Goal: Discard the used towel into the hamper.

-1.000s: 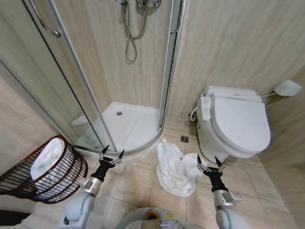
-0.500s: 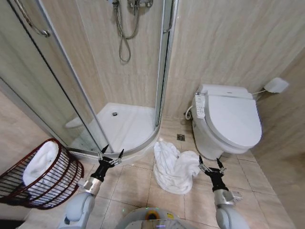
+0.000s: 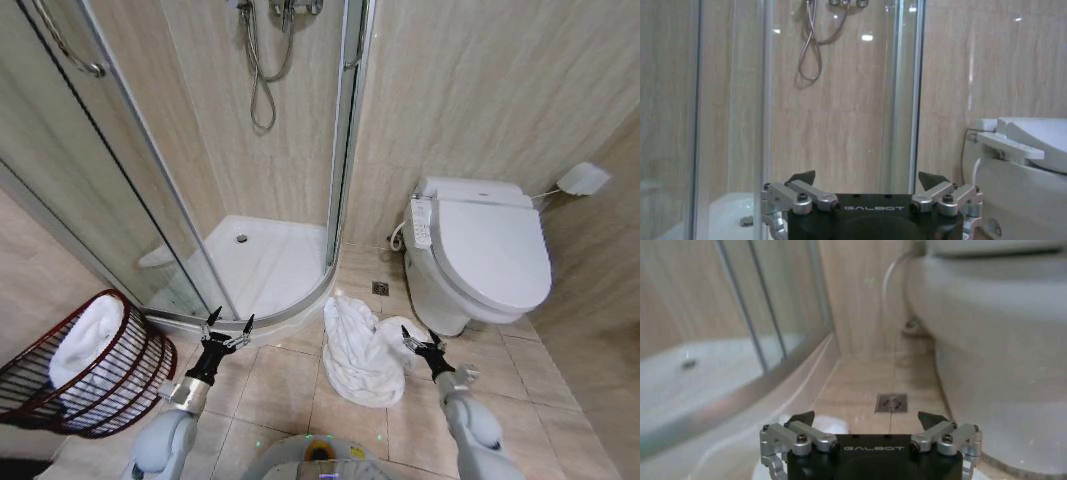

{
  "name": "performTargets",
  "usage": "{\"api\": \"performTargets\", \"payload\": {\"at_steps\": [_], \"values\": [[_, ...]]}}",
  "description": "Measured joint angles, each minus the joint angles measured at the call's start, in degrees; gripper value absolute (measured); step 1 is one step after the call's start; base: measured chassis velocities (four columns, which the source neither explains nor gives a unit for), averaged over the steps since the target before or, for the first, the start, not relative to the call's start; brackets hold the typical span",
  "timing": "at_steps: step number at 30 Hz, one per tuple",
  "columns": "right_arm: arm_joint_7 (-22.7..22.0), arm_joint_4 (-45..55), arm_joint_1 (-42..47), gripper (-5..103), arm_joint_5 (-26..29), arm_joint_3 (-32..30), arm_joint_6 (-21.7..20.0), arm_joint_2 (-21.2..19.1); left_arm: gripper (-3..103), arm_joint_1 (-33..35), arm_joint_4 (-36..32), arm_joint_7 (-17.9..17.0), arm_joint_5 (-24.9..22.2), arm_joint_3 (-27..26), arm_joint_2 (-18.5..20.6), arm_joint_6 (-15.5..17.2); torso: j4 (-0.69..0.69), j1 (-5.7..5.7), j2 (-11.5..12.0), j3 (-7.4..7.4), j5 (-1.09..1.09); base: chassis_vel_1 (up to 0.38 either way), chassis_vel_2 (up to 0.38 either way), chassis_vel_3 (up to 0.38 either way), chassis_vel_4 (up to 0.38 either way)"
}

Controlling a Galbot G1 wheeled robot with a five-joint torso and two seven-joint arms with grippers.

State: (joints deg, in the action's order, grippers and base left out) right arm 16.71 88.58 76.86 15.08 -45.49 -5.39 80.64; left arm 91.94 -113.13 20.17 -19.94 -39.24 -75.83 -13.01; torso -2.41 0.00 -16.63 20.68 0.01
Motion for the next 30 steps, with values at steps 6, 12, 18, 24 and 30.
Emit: {"api": "performTargets", "payload": {"at_steps": [6,12,18,24,30], "values": [[5.45,-9.17,-7.49,100,-6.57,4.2,-3.06,-1.89,100,0.03,0.0,-0.16,-0.11,-0.55,0.24,-0.5,0.0,0.0,-0.02,0.01,0.01,0.0,0.0,0.0,0.0],[13.67,-15.42,-11.58,100,-11.19,6.43,-4.21,-3.07,100,0.04,0.44,-0.26,-0.52,-1.02,0.79,-1.29,0.0,0.0,-0.02,0.01,0.0,0.0,0.0,0.0,0.0],[15.38,-22.93,-15.59,100,-12.24,8.59,-4.64,-2.35,100,0.02,0.98,-1.08,-1.45,-1.43,1.31,-1.89,0.01,0.0,-0.03,0.01,-0.02,0.0,0.0,0.0,0.0],[15.36,-30.26,-18.82,100,-13.57,7.13,-3.42,-0.31,100,-0.36,1.49,-1.42,-1.86,-1.62,1.47,-2.23,0.0,0.0,-0.03,0.01,-0.01,0.0,0.0,0.0,0.0],[16.67,-37.4,-22.04,100,-15.05,3.47,-1.22,1.09,100,-0.56,1.7,-1.47,-1.87,-1.82,1.53,-2.5,0.0,0.0,-0.03,0.01,-0.02,0.0,0.0,0.0,0.0]]}}
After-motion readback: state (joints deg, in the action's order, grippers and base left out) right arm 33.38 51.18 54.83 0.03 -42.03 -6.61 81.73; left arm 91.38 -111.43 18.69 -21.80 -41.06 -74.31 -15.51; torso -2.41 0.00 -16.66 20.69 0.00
